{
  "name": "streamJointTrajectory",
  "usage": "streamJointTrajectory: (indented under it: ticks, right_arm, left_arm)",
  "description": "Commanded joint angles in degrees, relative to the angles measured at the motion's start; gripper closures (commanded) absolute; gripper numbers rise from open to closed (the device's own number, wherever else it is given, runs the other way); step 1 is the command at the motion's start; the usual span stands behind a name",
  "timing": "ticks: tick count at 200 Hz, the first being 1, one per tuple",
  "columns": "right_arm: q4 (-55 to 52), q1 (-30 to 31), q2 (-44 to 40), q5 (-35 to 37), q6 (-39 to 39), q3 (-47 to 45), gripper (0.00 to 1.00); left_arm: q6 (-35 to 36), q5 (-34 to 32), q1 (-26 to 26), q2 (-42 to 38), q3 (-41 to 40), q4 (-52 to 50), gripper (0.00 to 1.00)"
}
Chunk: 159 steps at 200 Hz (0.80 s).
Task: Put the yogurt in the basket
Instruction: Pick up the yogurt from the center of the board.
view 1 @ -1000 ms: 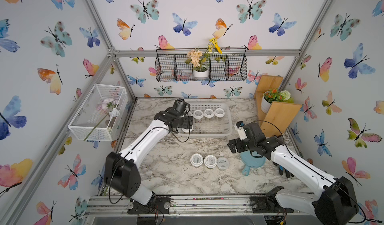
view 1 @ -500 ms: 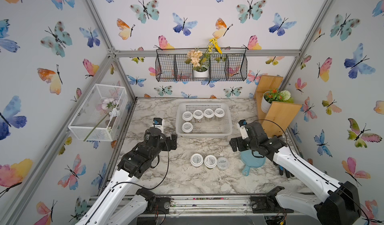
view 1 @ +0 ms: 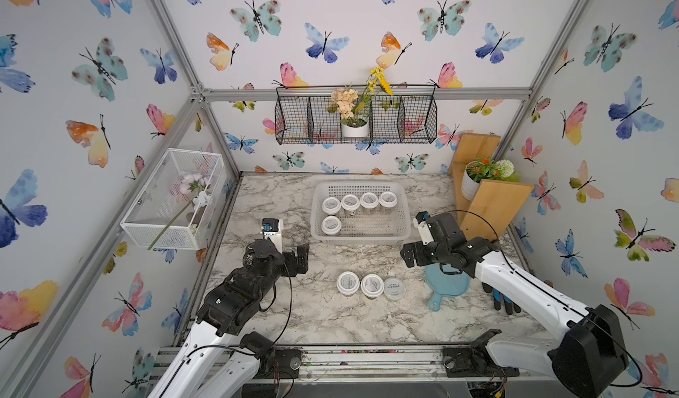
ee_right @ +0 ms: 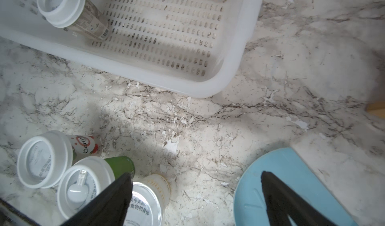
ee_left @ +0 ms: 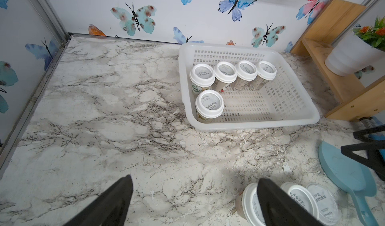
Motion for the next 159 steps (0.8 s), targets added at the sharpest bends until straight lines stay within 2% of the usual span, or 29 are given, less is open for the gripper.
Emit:
streamJointTrajectory:
  ticks: [1, 28, 73, 98, 159]
  right_arm:
    - [0.69, 1.27, 1.69, -8.48, 2.08, 2.69, 0.01]
    - [-0.58, 5.01, 4.06, -7.40, 3.78, 5.80, 0.01]
    - [-6.00, 15.66, 9.91, 1.91, 6.73, 15.08, 0.01]
    - [-7.32, 18.52, 13.60, 2.71, 7.70, 18.85, 0.01]
    - [-10.53, 25.26, 24.36, 5.09, 8.33, 26.44, 0.08]
  left_arm:
    - [-0.37, 1.98, 0.37, -1.92, -0.56, 1.89, 0.01]
    - [-0.45, 2.67, 0.05, -2.18, -1.22, 2.44, 0.01]
    - [-0.18, 3.60, -0.05, -1.58, -1.32, 2.67, 0.01]
    - [0.21, 4.27, -0.05, -2.62, -1.66, 3.18, 0.01]
    - [0.59, 4.97, -0.09, -2.41, -1.97, 3.56, 0.01]
